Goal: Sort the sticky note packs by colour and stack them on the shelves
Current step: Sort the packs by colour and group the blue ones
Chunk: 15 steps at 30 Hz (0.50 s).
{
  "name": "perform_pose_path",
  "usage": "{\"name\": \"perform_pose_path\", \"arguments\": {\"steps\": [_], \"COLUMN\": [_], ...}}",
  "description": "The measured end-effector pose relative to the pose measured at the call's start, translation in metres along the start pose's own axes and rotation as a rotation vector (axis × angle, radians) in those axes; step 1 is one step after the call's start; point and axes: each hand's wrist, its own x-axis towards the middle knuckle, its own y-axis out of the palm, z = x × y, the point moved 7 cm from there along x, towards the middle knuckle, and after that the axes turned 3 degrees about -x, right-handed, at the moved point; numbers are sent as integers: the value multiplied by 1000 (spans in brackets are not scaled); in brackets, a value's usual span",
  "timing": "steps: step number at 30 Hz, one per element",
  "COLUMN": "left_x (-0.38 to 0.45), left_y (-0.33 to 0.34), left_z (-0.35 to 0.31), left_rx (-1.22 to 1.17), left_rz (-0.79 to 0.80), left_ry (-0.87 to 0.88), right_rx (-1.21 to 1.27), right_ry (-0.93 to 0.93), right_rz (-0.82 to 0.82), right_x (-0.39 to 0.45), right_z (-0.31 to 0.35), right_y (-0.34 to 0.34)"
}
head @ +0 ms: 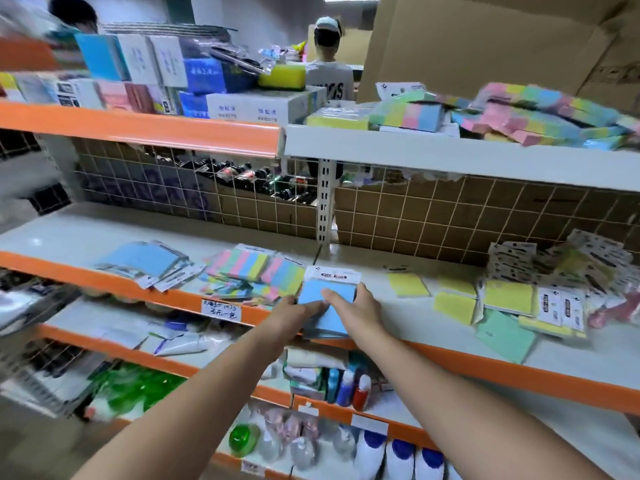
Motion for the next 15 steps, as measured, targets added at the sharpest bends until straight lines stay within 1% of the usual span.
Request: {"name": "perform_pose_path", "arguments": {"steps": [3, 5, 8, 12, 15], "left_x": [6, 16, 24, 48, 53], "left_y": [-24, -42, -69, -115, -139], "left_z": [-3, -2, -9, -12, -19], "left_rx": [14, 6, -68, -80, -121], "left_rz": [-68, -96, -128, -190, -196], "left_ry": [13, -11, -19, 4, -14], "right_rx": [23, 43, 71, 126, 113], "right_ry": [-23, -46, -69, -80, -84], "right_rz": [18, 12, 26, 30, 37], "right_x": [7, 14, 25, 36, 43], "right_z": [13, 25, 44, 66, 80], "right_y": [20, 34, 58, 93, 117]}}
